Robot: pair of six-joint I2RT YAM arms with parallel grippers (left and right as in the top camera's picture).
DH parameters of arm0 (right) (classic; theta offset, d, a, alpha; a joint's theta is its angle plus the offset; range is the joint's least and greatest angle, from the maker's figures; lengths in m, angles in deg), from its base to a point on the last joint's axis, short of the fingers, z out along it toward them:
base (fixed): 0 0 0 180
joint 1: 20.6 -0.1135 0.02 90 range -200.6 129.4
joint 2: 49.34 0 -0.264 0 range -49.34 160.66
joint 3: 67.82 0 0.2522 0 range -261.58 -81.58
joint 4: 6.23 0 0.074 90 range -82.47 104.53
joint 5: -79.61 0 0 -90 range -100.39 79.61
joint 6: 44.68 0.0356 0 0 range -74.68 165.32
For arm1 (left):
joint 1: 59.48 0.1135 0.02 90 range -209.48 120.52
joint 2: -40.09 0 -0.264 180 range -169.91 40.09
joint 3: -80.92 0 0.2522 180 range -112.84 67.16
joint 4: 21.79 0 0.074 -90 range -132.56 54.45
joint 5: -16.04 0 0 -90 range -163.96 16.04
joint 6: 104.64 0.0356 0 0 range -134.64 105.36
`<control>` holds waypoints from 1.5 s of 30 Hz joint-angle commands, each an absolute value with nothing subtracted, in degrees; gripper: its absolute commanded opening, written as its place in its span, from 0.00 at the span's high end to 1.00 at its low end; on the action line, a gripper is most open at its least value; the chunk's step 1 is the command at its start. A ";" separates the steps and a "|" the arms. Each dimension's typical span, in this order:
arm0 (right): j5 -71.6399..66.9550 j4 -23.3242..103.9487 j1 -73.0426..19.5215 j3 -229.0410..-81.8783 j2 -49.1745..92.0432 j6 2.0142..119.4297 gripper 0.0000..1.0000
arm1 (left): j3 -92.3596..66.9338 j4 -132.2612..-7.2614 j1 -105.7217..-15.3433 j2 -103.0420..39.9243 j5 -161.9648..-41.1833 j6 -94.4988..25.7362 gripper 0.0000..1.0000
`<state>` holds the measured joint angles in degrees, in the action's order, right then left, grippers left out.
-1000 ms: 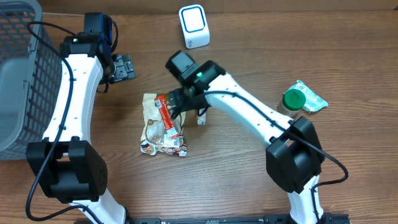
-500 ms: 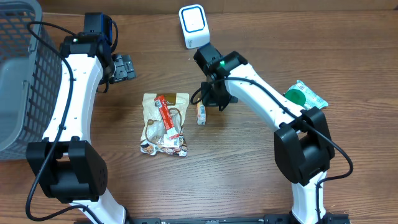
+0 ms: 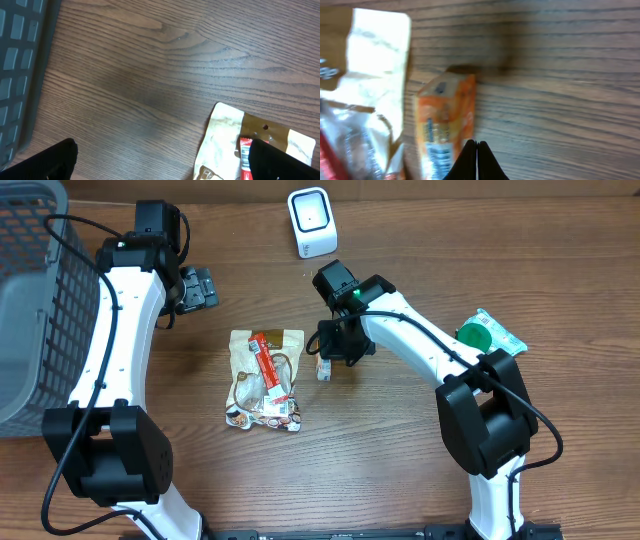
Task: Scan the item barcode
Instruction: 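Lower the right gripper and grasp the orange pack by its edge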
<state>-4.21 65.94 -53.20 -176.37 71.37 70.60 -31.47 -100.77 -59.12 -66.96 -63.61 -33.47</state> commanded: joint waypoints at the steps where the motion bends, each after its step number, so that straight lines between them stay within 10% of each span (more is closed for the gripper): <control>1: -0.85 65.44 -53.24 -175.97 71.21 70.82 0.96 | -32.36 -100.87 -59.52 -65.97 -63.04 -32.18 0.00; 29: -0.21 64.15 -55.10 -175.97 71.21 70.82 0.89 | -32.36 -100.87 -59.49 -65.97 -63.04 -32.18 0.00; 36: -0.19 63.45 -55.16 -175.71 71.21 70.84 0.68 | -32.36 -100.87 -59.52 -65.97 -63.04 -32.18 0.00; 45: -0.21 63.34 -55.14 -175.69 71.24 76.68 0.66 | -32.36 -100.87 -59.49 -65.97 -63.04 -32.18 0.00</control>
<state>-0.26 63.67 -55.12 -176.28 71.37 73.11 -31.47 -100.77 -59.12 -66.96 -63.61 -33.47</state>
